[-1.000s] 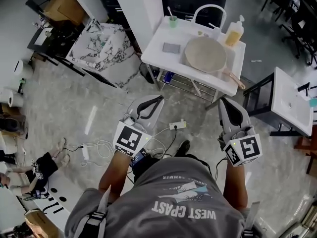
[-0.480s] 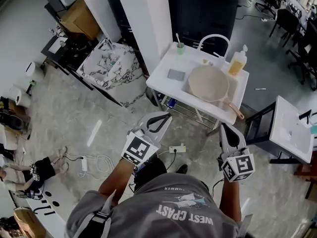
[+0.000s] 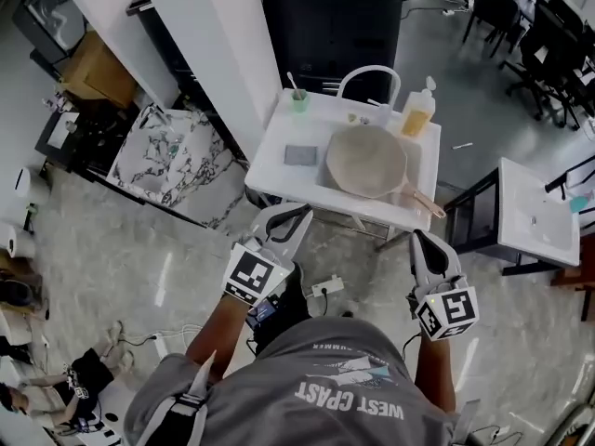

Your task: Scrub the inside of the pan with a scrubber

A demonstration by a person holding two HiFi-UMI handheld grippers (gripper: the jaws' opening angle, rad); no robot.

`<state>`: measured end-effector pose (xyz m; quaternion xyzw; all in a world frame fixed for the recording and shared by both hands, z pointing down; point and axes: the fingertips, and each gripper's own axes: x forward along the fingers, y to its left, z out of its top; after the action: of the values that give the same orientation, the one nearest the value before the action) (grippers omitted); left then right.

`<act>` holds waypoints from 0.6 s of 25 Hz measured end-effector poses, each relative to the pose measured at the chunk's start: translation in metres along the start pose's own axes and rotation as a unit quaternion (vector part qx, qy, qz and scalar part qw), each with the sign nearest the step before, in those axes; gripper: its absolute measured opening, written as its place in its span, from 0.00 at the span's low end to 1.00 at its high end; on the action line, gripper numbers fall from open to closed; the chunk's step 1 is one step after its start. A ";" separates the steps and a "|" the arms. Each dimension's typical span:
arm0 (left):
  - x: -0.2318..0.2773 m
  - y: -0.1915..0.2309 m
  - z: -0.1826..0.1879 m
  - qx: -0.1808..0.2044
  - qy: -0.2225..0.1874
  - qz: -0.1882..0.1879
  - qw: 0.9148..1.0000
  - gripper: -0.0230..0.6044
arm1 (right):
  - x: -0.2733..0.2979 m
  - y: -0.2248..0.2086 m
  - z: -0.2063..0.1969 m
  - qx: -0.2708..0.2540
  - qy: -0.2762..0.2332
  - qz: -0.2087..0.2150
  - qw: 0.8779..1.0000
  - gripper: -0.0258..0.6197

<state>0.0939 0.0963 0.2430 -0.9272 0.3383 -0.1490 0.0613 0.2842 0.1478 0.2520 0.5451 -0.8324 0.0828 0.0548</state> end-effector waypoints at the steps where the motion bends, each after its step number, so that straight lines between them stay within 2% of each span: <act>1: 0.006 0.011 0.000 -0.001 -0.003 -0.008 1.000 0.04 | 0.009 0.002 0.001 0.001 0.004 -0.007 1.000 0.04; 7: 0.032 0.078 -0.010 -0.005 -0.014 -0.048 0.999 0.04 | 0.074 0.017 0.016 0.002 0.011 -0.032 0.999 0.04; 15: 0.052 0.143 -0.042 -0.022 -0.012 -0.075 0.997 0.04 | 0.144 0.034 0.021 -0.001 0.026 -0.048 0.998 0.04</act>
<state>0.0315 -0.0473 0.2642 -0.9526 0.2705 -0.1349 0.0337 0.1954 0.0272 0.2550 0.5824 -0.8035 0.0929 0.0812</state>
